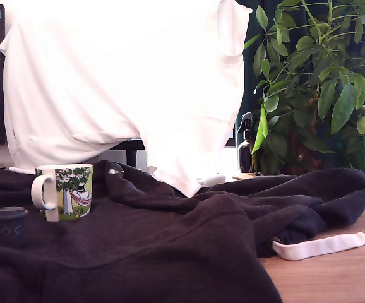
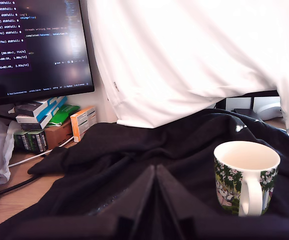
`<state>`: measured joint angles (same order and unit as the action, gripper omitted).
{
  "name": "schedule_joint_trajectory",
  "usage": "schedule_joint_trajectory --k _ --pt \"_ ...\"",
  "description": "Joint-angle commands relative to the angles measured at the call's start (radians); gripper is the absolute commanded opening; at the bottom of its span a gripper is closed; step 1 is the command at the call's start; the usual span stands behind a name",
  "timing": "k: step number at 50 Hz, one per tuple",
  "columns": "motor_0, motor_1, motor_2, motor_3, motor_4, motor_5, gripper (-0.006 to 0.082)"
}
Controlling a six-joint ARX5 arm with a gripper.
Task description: Pick the grey coffee capsule and place it inside the green coffee cup
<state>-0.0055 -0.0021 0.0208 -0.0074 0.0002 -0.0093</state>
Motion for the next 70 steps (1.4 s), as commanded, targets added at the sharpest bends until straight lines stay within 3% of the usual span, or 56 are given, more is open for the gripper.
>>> schedule_joint_trajectory --k 1,17,31,43,46,51,55,61,70 --pt "-0.004 -0.01 -0.045 0.035 0.097 -0.062 -0.0021" --pt "-0.004 -0.01 -0.045 0.141 0.129 -0.11 -0.0021" --pt "-0.005 0.051 -0.02 0.142 0.399 -0.297 -0.0016" --pt "-0.051 0.29 0.037 0.121 0.483 -0.267 -0.0003" --pt "-0.072 0.355 0.037 0.137 0.48 -0.233 0.0108" --pt "-0.13 0.457 0.038 0.218 0.465 -0.216 0.0521" --pt "-0.177 0.531 0.038 0.242 0.391 -0.206 0.0747" --pt "-0.237 0.645 0.038 0.275 0.284 -0.143 0.0777" --pt "-0.303 0.807 0.038 0.438 0.211 -0.095 0.0776"
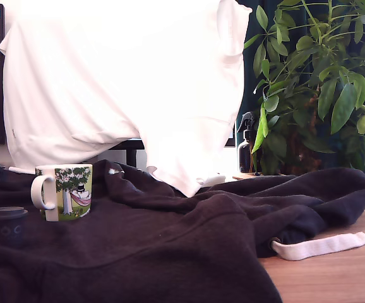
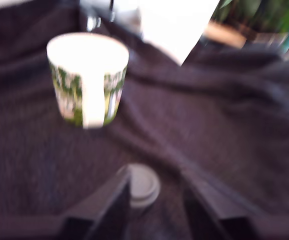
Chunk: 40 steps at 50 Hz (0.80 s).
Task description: Pick the grey coffee capsule and place it inside the green coffee cup
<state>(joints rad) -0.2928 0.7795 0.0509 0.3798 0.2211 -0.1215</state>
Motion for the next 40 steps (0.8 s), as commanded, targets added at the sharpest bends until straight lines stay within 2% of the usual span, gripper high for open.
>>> schedule_joint_trajectory --k 1,14,25,35,37,40 --pt "-0.02 0.041 0.008 0.069 -0.014 0.028 0.0776" --pt "-0.036 0.288 0.008 0.246 -0.115 0.085 0.0775" --pt "-0.036 0.485 0.013 0.407 -0.108 0.089 0.0774" --pt "-0.037 0.648 0.056 0.437 -0.097 0.088 0.0767" --pt "-0.038 0.672 0.063 0.455 -0.097 0.088 0.0746" --pt "-0.041 0.7 0.072 0.478 -0.094 0.088 0.065"
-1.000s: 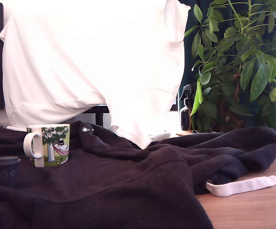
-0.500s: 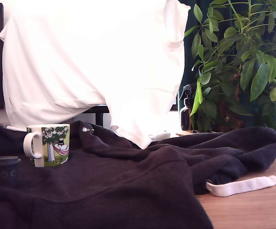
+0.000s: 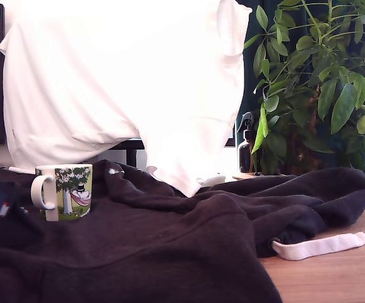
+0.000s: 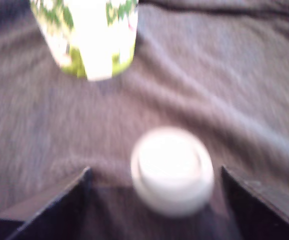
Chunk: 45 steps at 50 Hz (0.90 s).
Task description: Pick the grey coffee capsule and place it inside the green coffee cup
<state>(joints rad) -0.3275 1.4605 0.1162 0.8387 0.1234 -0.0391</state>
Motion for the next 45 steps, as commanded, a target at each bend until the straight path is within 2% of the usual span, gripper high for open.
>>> schedule_joint_trajectory --k 1,4,6,8,11,20,28,32,38,44,45 --pt "-0.008 0.024 0.01 0.023 0.004 0.005 0.0596" --pt "-0.009 0.032 0.016 0.023 0.006 0.005 0.0382" --pt "-0.009 0.032 0.016 0.022 0.012 0.005 0.0207" --pt "-0.009 0.032 0.016 0.022 0.021 0.006 0.0081" --pt "-0.009 0.032 0.016 0.023 0.028 0.006 -0.0014" --pt "-0.009 0.031 0.016 0.068 0.032 0.005 -0.0021" --pt "-0.01 0.03 0.023 0.248 0.143 -0.077 -0.0021" --pt "-0.01 0.03 0.053 0.311 0.207 -0.112 -0.0021" --pt "-0.01 0.03 0.119 0.322 0.253 -0.14 -0.0021" --pt "-0.009 0.03 0.196 0.319 0.248 -0.129 -0.002" --pt "-0.008 0.03 0.209 0.315 0.232 -0.097 -0.002"
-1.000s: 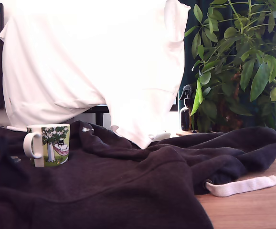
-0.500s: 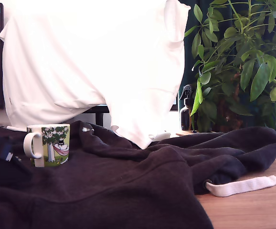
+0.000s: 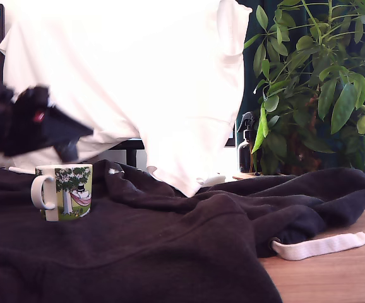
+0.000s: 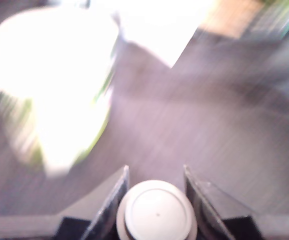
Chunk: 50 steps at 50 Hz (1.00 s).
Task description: Pick the grey coffee capsule and place it inside the green coffee cup
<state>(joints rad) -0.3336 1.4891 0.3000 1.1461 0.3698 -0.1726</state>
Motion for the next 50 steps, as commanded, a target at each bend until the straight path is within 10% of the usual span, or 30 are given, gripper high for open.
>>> schedule_joint_trajectory --k 1,27,37,50 --pt "0.0 0.001 0.039 0.003 -0.029 0.054 -0.002" --pt "0.079 0.138 0.325 -0.3 -0.137 0.233 0.0005" --pt "0.095 0.154 0.371 -0.485 -0.208 0.224 0.0758" --pt "0.095 0.122 0.403 -0.519 -0.232 0.203 0.0792"
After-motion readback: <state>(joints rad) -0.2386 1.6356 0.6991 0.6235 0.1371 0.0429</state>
